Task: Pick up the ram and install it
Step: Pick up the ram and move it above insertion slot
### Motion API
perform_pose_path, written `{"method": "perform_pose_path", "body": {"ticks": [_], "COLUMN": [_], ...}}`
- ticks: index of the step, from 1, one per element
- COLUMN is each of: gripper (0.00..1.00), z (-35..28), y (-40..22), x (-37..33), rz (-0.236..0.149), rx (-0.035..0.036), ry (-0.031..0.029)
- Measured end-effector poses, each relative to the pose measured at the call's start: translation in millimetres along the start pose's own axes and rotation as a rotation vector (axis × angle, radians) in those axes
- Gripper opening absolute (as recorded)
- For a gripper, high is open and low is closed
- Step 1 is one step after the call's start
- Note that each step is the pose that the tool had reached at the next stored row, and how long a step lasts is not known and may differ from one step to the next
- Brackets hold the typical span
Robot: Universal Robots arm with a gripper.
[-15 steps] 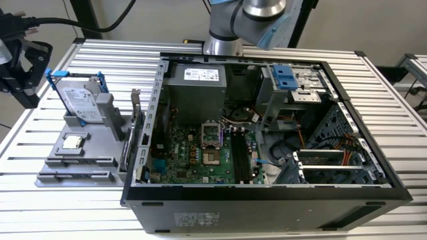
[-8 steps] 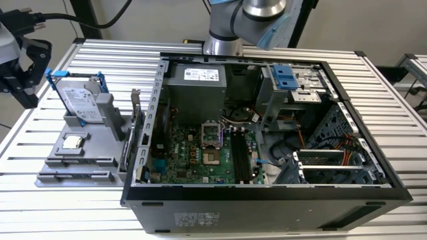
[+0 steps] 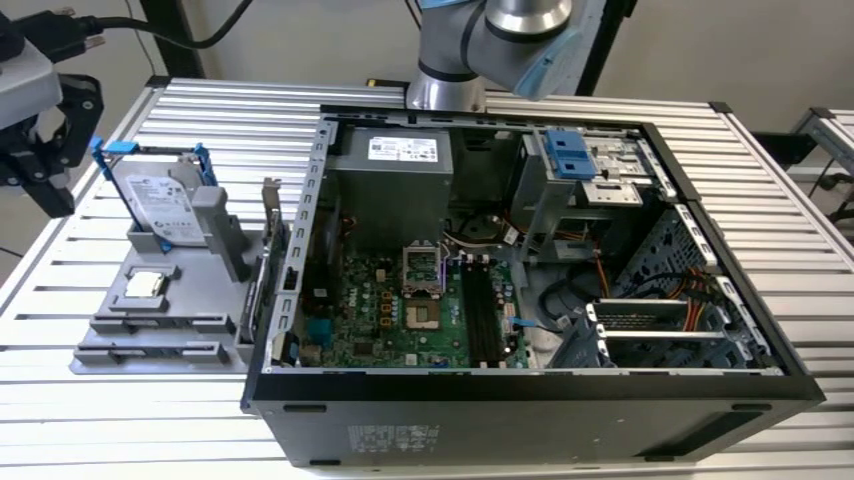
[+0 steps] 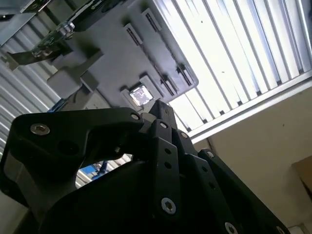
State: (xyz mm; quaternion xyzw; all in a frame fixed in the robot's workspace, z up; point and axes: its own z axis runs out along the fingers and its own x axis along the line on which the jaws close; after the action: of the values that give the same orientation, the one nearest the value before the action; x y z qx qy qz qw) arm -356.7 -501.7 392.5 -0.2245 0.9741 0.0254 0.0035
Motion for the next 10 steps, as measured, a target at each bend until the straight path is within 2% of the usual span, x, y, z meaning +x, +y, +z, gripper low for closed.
{"method": "perform_pose_path", "body": {"ticks": [10], "gripper": [0.0], "z": [-0.1], "y": [0.0], "x": [0.0], "rz": [-0.147], "rx": [-0.0027], "ry": [0.0071]}}
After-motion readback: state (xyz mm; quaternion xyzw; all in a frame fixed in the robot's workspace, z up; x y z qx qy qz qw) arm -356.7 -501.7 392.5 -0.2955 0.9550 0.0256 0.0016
